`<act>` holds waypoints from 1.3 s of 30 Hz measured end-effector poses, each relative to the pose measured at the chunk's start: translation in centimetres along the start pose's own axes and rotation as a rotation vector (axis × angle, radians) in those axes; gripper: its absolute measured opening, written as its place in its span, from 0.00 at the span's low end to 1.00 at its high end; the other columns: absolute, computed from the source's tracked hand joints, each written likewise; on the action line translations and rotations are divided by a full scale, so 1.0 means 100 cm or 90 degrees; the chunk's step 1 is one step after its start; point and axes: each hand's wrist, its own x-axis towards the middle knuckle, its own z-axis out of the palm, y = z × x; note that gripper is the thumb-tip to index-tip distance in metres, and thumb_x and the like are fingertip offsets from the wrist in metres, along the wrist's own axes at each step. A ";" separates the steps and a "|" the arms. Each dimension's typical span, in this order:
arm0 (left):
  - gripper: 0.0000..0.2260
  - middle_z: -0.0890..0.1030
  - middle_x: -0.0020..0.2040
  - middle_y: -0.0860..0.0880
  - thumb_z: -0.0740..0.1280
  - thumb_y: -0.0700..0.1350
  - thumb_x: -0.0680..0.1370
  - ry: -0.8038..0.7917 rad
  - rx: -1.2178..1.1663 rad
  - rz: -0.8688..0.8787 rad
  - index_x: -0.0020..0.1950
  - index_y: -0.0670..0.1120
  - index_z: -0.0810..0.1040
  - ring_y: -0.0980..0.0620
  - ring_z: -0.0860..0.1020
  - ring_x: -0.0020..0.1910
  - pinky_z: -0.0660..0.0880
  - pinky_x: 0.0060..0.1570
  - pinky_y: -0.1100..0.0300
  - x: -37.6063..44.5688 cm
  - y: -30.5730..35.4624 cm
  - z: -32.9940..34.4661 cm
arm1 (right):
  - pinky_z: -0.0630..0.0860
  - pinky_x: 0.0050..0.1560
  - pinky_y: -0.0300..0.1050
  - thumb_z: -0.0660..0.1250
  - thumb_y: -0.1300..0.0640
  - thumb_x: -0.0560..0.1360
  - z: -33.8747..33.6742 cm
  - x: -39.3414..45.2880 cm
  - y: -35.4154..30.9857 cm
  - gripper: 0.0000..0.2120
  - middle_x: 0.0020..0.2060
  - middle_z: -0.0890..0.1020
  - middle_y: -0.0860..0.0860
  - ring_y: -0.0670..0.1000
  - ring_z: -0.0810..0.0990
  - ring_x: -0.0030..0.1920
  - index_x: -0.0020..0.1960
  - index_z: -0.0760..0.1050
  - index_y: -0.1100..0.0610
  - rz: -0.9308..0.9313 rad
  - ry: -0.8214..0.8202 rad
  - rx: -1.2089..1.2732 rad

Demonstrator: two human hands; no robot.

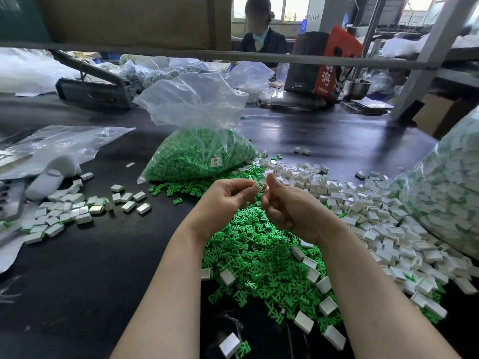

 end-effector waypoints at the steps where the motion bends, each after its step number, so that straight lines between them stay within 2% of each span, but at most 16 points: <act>1: 0.10 0.82 0.39 0.57 0.67 0.41 0.79 0.000 -0.009 -0.001 0.58 0.40 0.81 0.66 0.77 0.37 0.71 0.41 0.74 0.000 0.000 0.002 | 0.57 0.21 0.36 0.59 0.33 0.72 0.000 0.001 0.000 0.26 0.24 0.70 0.49 0.45 0.64 0.23 0.39 0.76 0.56 0.009 -0.002 0.010; 4: 0.10 0.77 0.48 0.52 0.67 0.42 0.78 0.005 -0.014 -0.001 0.59 0.42 0.81 0.67 0.78 0.44 0.71 0.48 0.74 0.001 0.002 0.006 | 0.58 0.20 0.35 0.58 0.33 0.73 0.000 0.002 0.001 0.26 0.27 0.74 0.52 0.45 0.67 0.24 0.41 0.78 0.54 0.016 -0.020 0.037; 6: 0.09 0.75 0.49 0.51 0.67 0.42 0.78 0.010 -0.023 -0.002 0.57 0.46 0.81 0.67 0.78 0.44 0.72 0.49 0.74 0.002 0.003 0.009 | 0.61 0.21 0.34 0.59 0.36 0.74 0.002 0.002 0.001 0.22 0.29 0.76 0.53 0.46 0.70 0.26 0.42 0.80 0.53 0.004 -0.044 0.057; 9: 0.06 0.77 0.50 0.49 0.68 0.42 0.78 0.022 -0.014 -0.002 0.53 0.49 0.82 0.65 0.79 0.45 0.72 0.48 0.73 0.002 0.005 0.012 | 0.65 0.22 0.33 0.61 0.40 0.74 0.002 0.003 0.002 0.19 0.30 0.78 0.53 0.45 0.73 0.26 0.44 0.79 0.56 -0.011 -0.042 0.089; 12: 0.07 0.82 0.41 0.55 0.67 0.40 0.79 0.066 -0.034 -0.002 0.47 0.51 0.82 0.66 0.79 0.37 0.70 0.36 0.76 0.003 0.009 0.017 | 0.69 0.25 0.32 0.63 0.42 0.74 0.001 0.003 0.001 0.19 0.31 0.79 0.54 0.45 0.74 0.27 0.44 0.79 0.58 -0.024 -0.031 0.110; 15: 0.09 0.80 0.30 0.58 0.67 0.37 0.78 0.109 -0.034 -0.003 0.44 0.51 0.82 0.65 0.76 0.28 0.68 0.29 0.74 0.004 0.010 0.022 | 0.70 0.25 0.32 0.64 0.42 0.73 -0.001 0.002 0.001 0.19 0.32 0.81 0.55 0.46 0.75 0.28 0.44 0.79 0.59 -0.041 -0.024 0.091; 18: 0.10 0.76 0.23 0.58 0.65 0.36 0.77 0.113 -0.046 -0.012 0.42 0.49 0.82 0.63 0.71 0.22 0.66 0.26 0.73 0.004 0.010 0.025 | 0.69 0.27 0.34 0.65 0.42 0.73 -0.001 0.003 0.002 0.19 0.33 0.81 0.55 0.46 0.75 0.29 0.45 0.79 0.59 -0.057 -0.012 0.055; 23: 0.09 0.74 0.23 0.57 0.65 0.39 0.75 0.143 -0.076 -0.031 0.37 0.46 0.82 0.62 0.68 0.22 0.65 0.24 0.70 0.006 0.009 0.034 | 0.65 0.29 0.36 0.66 0.42 0.72 -0.001 0.002 0.003 0.17 0.34 0.82 0.54 0.46 0.73 0.29 0.43 0.80 0.56 -0.081 0.006 0.001; 25: 0.11 0.73 0.22 0.56 0.63 0.36 0.76 0.149 -0.105 -0.043 0.36 0.43 0.80 0.61 0.68 0.20 0.65 0.23 0.70 0.007 0.010 0.038 | 0.64 0.30 0.38 0.66 0.42 0.72 -0.002 0.001 0.003 0.17 0.34 0.82 0.54 0.46 0.73 0.30 0.43 0.80 0.55 -0.094 0.009 -0.018; 29: 0.19 0.70 0.21 0.55 0.62 0.35 0.77 0.133 -0.178 -0.085 0.27 0.48 0.75 0.59 0.66 0.20 0.64 0.23 0.69 0.008 0.010 0.042 | 0.63 0.31 0.39 0.64 0.43 0.75 -0.002 0.001 0.003 0.17 0.35 0.82 0.54 0.48 0.72 0.31 0.46 0.79 0.58 -0.107 0.028 -0.056; 31: 0.15 0.70 0.22 0.55 0.62 0.36 0.78 0.136 -0.182 -0.094 0.30 0.44 0.74 0.60 0.66 0.20 0.65 0.23 0.69 0.009 0.010 0.043 | 0.63 0.32 0.40 0.62 0.44 0.78 -0.002 0.002 0.005 0.18 0.35 0.81 0.55 0.49 0.72 0.32 0.46 0.78 0.59 -0.105 0.044 -0.065; 34: 0.16 0.70 0.25 0.52 0.62 0.36 0.78 0.145 -0.167 -0.087 0.30 0.44 0.71 0.60 0.66 0.20 0.64 0.22 0.69 0.011 0.009 0.047 | 0.65 0.33 0.40 0.62 0.40 0.76 -0.004 0.003 0.007 0.21 0.34 0.81 0.54 0.49 0.73 0.33 0.45 0.78 0.59 -0.100 0.060 -0.055; 39: 0.16 0.73 0.24 0.52 0.63 0.37 0.78 0.139 -0.153 -0.078 0.30 0.44 0.75 0.59 0.70 0.21 0.66 0.23 0.69 0.014 0.006 0.053 | 0.65 0.28 0.36 0.61 0.47 0.81 -0.009 0.003 0.012 0.17 0.31 0.79 0.52 0.47 0.73 0.30 0.43 0.78 0.58 -0.115 0.089 -0.070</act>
